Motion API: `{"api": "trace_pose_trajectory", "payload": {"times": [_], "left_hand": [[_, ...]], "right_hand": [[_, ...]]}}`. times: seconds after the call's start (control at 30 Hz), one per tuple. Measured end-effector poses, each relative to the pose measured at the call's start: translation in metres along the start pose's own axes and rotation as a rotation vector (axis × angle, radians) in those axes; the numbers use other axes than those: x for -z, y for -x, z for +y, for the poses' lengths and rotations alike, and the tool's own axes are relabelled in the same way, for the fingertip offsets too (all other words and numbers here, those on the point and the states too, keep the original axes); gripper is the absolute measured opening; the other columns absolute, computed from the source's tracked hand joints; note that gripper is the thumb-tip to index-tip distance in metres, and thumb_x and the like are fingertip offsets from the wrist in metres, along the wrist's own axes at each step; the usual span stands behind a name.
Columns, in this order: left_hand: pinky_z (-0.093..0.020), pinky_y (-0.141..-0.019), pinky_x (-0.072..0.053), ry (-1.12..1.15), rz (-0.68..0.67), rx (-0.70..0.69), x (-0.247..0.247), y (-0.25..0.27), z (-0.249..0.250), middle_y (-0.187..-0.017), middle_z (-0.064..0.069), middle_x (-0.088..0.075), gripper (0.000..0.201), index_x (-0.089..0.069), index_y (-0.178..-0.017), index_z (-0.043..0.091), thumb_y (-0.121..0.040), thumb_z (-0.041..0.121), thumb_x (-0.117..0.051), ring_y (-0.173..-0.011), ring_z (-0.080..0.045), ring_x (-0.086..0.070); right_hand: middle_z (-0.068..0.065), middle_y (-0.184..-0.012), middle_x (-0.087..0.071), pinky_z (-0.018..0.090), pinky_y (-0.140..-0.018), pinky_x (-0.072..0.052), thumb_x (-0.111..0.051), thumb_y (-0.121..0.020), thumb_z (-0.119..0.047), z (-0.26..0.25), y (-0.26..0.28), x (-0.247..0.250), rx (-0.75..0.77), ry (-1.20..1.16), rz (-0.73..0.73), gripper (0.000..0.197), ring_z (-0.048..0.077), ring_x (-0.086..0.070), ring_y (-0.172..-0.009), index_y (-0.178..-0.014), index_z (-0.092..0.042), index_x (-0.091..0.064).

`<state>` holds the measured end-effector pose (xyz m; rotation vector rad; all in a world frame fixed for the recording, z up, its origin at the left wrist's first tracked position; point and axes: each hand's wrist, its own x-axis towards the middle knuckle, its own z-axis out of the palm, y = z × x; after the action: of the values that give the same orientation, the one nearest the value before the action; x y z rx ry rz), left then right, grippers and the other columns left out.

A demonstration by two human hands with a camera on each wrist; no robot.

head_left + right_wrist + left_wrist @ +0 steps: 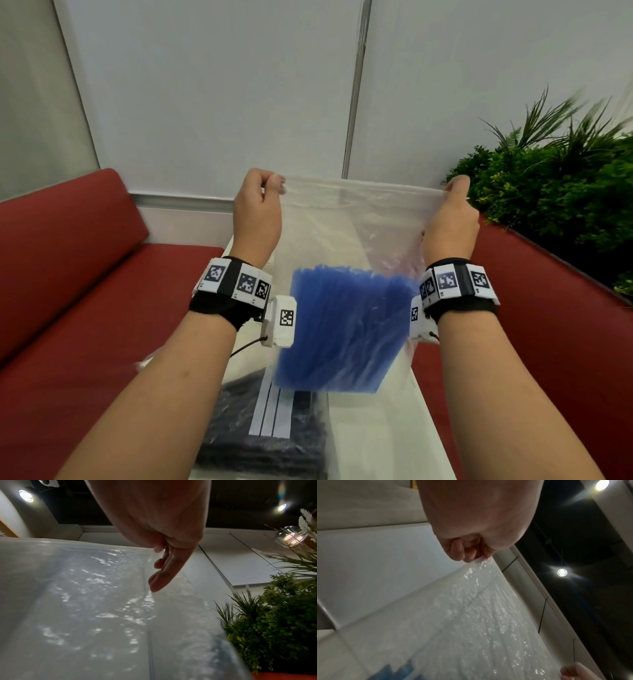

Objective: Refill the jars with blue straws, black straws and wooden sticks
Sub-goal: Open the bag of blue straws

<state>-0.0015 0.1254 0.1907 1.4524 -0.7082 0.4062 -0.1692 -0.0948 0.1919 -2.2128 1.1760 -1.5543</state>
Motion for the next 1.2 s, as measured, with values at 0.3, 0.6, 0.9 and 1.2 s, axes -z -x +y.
{"api": "trace_pose_trajectory", "payload": {"times": [0.3,0.6,0.9,1.2], "left_hand": [[-0.026,-0.073,-0.045,-0.044,0.034,0.186,0.024,-0.016,-0.006,-0.078,0.016,-0.065,0.026,-0.064,-0.082,0.021,-0.102,0.029,-0.050,-0.073,-0.001,-0.056],[-0.041,-0.096,-0.027,-0.809,-0.534,-0.200,0.015,-0.010,0.032,-0.125,0.014,-0.069,0.051,-0.073,-0.108,0.040,-0.093,0.076,-0.040,-0.121,-0.016,-0.058],[-0.047,-0.110,-0.027,-0.925,-0.719,-0.103,0.005,-0.011,0.047,-0.167,0.001,-0.024,0.026,-0.071,-0.088,0.044,-0.078,0.068,-0.072,-0.146,-0.027,-0.035],[-0.024,-0.046,-0.042,-0.098,-0.602,0.478,-0.037,0.019,0.020,-0.079,-0.006,-0.069,0.040,-0.049,-0.112,0.017,-0.089,0.032,-0.077,-0.049,-0.014,-0.056]], "right_hand": [[0.006,-0.079,-0.053,0.052,-0.058,-0.056,-0.026,-0.085,-0.003,-0.013,0.023,-0.005,-0.034,-0.321,-0.123,0.030,0.038,-0.061,-0.072,-0.100,-0.026,-0.039],[0.000,-0.088,-0.051,0.032,-0.058,-0.057,-0.034,-0.102,-0.020,-0.059,0.027,-0.013,-0.062,-0.726,-0.197,0.020,0.016,-0.055,-0.073,-0.098,-0.029,-0.051],[-0.003,-0.089,-0.050,0.036,-0.058,-0.061,-0.034,-0.098,-0.017,-0.083,0.021,0.011,0.203,-0.945,-0.175,0.022,0.020,-0.061,-0.073,-0.105,-0.034,-0.045],[-0.010,-0.087,-0.055,0.045,-0.064,-0.063,-0.032,-0.102,-0.001,-0.097,0.036,-0.001,0.191,-1.016,-0.268,0.024,0.020,-0.064,-0.073,-0.112,-0.019,-0.044]]}}
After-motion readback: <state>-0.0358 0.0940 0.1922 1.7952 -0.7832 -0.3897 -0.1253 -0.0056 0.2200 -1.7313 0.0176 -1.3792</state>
